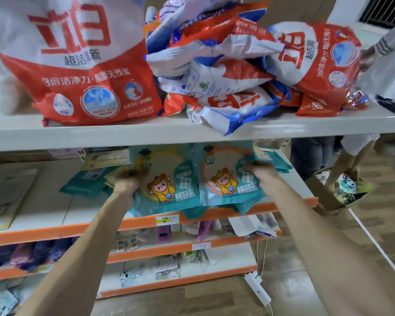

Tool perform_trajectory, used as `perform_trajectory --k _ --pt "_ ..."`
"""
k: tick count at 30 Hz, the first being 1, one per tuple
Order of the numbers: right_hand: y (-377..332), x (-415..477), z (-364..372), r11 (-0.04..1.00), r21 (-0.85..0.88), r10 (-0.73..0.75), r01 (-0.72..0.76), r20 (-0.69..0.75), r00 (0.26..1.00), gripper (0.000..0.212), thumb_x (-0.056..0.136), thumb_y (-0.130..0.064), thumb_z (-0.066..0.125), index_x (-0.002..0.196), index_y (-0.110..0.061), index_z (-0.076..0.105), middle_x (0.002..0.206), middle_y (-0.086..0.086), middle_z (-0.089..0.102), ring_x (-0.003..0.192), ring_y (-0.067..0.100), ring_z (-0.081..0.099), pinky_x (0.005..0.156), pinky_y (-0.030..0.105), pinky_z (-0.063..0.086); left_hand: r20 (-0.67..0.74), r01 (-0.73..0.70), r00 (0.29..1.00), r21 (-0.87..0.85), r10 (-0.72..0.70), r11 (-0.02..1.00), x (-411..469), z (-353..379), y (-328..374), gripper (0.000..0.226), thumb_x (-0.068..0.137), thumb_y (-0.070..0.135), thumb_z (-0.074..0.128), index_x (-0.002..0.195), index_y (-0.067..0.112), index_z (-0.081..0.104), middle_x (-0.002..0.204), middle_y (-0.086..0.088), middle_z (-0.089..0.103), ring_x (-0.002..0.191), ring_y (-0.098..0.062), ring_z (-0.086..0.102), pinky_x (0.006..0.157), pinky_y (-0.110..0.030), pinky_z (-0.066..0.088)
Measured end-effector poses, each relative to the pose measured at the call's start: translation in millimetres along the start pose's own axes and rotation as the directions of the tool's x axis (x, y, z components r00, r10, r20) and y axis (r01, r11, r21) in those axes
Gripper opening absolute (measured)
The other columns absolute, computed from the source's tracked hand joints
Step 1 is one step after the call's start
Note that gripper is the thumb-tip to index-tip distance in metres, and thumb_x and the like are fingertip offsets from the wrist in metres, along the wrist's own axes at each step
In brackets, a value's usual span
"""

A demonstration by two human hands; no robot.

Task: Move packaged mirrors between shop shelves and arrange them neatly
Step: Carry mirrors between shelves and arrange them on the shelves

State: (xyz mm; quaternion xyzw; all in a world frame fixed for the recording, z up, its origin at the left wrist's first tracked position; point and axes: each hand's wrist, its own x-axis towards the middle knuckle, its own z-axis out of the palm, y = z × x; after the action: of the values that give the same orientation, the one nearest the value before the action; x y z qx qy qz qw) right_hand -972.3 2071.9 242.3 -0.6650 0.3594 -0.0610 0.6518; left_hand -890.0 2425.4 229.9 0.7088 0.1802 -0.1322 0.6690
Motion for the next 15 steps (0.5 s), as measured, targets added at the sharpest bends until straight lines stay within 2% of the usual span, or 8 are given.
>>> perform_trajectory --k 4,7,8,10,12,15 --pt "-2 -40 2 0.999 -0.019 -0.045 0.045 0.01 0.999 0.027 0.083 -0.007 0.075 0.106 -0.001 0.064 0.096 0.014 0.071 0.078 0.025 0.069 0.069 0.035 0.057 -0.021 -0.078 0.997 -0.012 0.078 0.997 -32 -30 -4 0.034 0.079 0.017 0.08 0.107 0.0 0.068 0.09 -0.015 0.069 0.079 -0.029 0.063 0.083 -0.051 0.054" --pt "1 -75 5 0.998 0.02 -0.065 0.064 0.034 0.997 0.01 0.087 -0.008 0.071 0.086 -0.008 0.062 0.083 0.01 0.067 0.062 0.016 0.067 0.057 0.028 0.052 -0.023 -0.105 0.994 -0.021 0.105 0.994 -66 -50 -11 0.027 0.081 0.024 0.079 0.093 0.002 0.069 0.082 -0.014 0.07 0.068 -0.026 0.064 0.07 -0.046 0.058" --pt "6 -85 7 0.997 0.028 -0.07 0.068 0.052 0.996 0.007 0.088 -0.009 0.07 0.086 -0.009 0.063 0.081 0.008 0.068 0.058 0.014 0.067 0.058 0.028 0.052 -0.019 -0.113 0.993 -0.026 0.112 0.993 -77 -56 -15 0.025 0.082 0.024 0.078 0.091 0.003 0.068 0.081 -0.013 0.07 0.065 -0.025 0.065 0.065 -0.043 0.059" --pt "20 -106 9 0.997 0.025 -0.076 0.074 0.085 0.993 0.005 0.088 -0.012 0.071 0.091 -0.01 0.067 0.084 0.008 0.071 0.056 0.012 0.069 0.061 0.03 0.055 -0.047 -0.128 0.991 -0.034 0.126 0.991 -96 -73 -28 0.028 0.082 0.025 0.078 0.095 0.002 0.067 0.083 -0.013 0.071 0.065 -0.026 0.066 0.064 -0.043 0.059" --pt "36 -124 11 0.995 0.032 -0.098 0.096 0.091 0.991 0.006 0.088 -0.013 0.071 0.084 -0.015 0.066 0.086 0.008 0.071 0.062 0.015 0.07 0.069 0.034 0.058 -0.065 -0.131 0.99 -0.027 0.129 0.991 -115 -92 -42 0.029 0.082 0.028 0.078 0.096 0.004 0.067 0.087 -0.014 0.072 0.07 -0.03 0.069 0.068 -0.047 0.06" --pt "60 -154 23 0.997 0.052 -0.064 0.059 0.115 0.991 0.011 0.089 -0.011 0.071 0.087 -0.017 0.062 0.086 0.006 0.067 0.085 0.024 0.066 0.091 0.043 0.053 -0.113 -0.136 0.985 -0.01 0.134 0.991 -144 -127 -67 0.022 0.083 0.03 0.077 0.089 0.012 0.065 0.083 -0.008 0.072 0.067 -0.025 0.069 0.063 -0.039 0.06"
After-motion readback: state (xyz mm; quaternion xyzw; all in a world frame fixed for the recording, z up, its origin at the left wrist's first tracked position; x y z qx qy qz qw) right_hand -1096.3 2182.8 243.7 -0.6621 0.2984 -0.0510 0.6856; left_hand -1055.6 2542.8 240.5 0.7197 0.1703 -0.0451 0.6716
